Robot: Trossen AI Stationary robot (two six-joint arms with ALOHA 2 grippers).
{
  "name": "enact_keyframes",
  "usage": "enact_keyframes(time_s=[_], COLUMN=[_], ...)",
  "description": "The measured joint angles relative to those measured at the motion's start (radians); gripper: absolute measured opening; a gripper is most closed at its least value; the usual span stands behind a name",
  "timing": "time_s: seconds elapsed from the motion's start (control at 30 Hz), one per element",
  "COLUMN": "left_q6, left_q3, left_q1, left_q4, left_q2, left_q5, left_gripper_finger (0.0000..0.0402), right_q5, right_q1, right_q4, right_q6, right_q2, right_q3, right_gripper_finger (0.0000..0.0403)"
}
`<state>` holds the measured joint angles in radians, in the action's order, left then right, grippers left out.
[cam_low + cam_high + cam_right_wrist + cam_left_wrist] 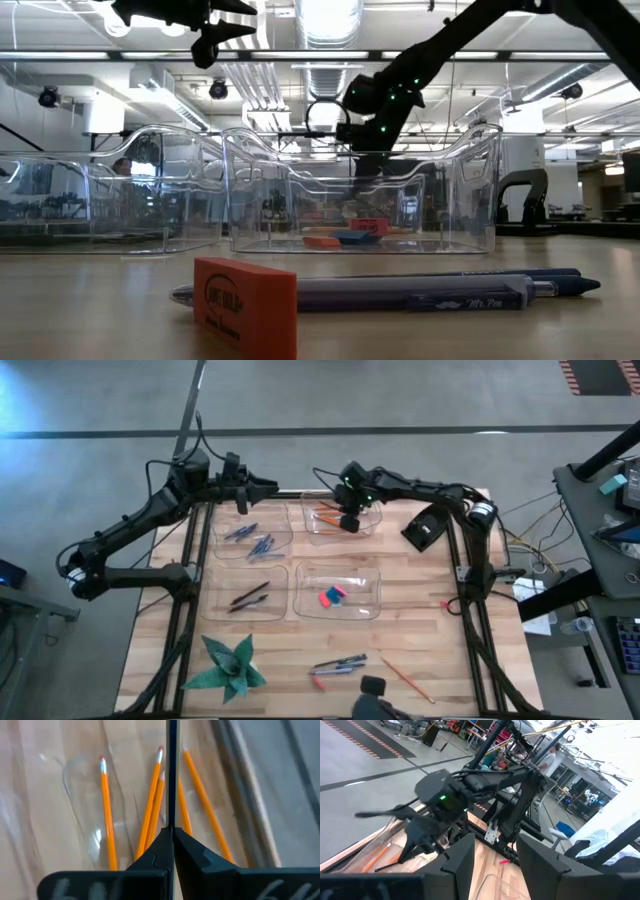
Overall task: Sort crayons/erasers/pens/pencils in bins
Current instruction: Put the black pencil into the top right transparent bin
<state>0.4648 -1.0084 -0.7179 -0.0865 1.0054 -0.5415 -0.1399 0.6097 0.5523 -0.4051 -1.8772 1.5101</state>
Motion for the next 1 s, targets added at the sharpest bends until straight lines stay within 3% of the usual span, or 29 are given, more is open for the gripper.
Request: enact_keyframes(time_s=[1.0], left_q6=[0.000], left_q3=[0.000], left_q1=[0.001], left_q4=[-0.007], left_q2=[0.002], left_q5=[0.000], left_gripper_finger=[0.0133], right_q5=[-0.010], right_q1=[0.004], right_q4=[0.043], right_q6=[-0.025], right_q2=[-0.085], right_q3=[0.024], right_gripper_finger=[0.0009])
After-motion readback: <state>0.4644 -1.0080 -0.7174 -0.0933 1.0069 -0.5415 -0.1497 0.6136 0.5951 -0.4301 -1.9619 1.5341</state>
